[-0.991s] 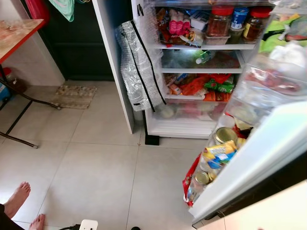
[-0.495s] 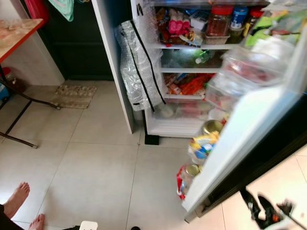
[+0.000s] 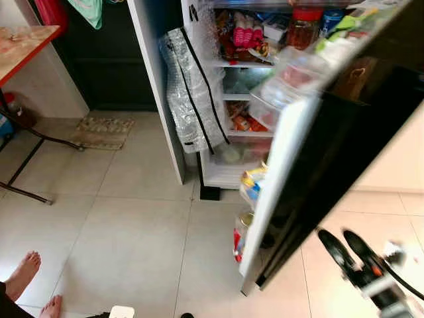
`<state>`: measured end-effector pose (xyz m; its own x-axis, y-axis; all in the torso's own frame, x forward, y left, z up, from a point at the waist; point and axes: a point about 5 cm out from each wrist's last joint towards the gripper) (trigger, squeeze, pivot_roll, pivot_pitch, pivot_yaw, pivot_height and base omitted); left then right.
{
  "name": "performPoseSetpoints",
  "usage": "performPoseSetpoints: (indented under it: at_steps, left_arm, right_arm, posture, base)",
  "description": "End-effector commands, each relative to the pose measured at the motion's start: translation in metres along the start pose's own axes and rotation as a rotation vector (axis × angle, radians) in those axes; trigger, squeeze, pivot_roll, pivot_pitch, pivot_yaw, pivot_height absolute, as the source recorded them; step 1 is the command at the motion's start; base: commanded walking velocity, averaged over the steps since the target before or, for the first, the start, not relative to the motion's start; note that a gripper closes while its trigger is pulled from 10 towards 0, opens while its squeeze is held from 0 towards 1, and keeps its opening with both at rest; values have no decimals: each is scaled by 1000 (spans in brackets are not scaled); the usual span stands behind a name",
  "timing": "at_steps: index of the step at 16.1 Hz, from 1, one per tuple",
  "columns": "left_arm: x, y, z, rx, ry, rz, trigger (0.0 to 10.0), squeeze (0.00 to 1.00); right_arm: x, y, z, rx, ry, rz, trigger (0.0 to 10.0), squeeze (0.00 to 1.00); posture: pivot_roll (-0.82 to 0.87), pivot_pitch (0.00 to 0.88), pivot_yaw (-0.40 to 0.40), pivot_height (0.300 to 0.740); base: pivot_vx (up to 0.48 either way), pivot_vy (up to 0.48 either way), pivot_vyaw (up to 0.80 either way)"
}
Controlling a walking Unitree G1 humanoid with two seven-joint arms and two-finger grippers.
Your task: Restocking fridge
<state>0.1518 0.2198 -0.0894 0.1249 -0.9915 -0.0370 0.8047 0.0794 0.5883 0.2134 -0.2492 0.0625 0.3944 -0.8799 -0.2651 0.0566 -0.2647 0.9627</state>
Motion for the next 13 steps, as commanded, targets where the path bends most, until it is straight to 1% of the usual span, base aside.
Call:
performPoseSetpoints:
  at_steps: [1,2,4,5,7,8,12,13]
  left_arm:
    - [-3,-10,3,-32,7,-24,10000,0]
    - [-3,-10,3,-32,8,-26,10000,0]
    - [-3,-10,3,-28,10,-25,10000,0]
    - [-4,-9,3,-25,11,-25,10000,0]
    - [-5,-8,3,-25,13,-24,10000,0]
    - [-6,-8,3,-25,14,-23,10000,0]
    - [-10,-12,4,-44,29,-17,10000,0]
    - [-11,-13,4,-48,33,-15,10000,0]
  right_arm:
    - [-9,3,-7,2,31,4,10000,0]
    - [-20,7,-19,19,65,16,10000,0]
    - [-28,9,-28,27,68,29,10000,0]
    - [-33,14,-38,23,38,77,10000,0]
    - [-44,23,-54,39,44,85,10000,0]
    - [-48,28,-59,51,52,93,10000,0]
    - [-74,62,-93,92,93,191,10000,0]
    - [-85,74,-105,103,113,226,10000,0]
  posture:
    - [-52,165,40,740]
    - [-47,164,40,740]
    - [-44,164,40,740]
    - [-45,164,40,740]
    - [-44,160,38,740]
    - [-44,160,38,740]
    - [-37,158,33,740]
    - [-34,157,33,740]
  base:
    - [0,0,0]
    - [0,0,0]
    - [0,0,0]
    - [0,0,0]
    - [0,0,0]
    - [0,0,0]
    - [0,0,0]
    - [0,0,0]
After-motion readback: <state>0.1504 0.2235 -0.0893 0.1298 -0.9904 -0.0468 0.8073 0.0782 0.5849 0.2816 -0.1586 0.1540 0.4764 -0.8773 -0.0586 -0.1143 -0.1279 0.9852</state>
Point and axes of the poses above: a point about 5 cm out from each wrist's last joint towards the gripper, its own z axis pointing back from the gripper into the wrist, its own y axis along the axis of the wrist's last joint, x = y × z, and after that the axes turned 12 degrees about z, right-handed
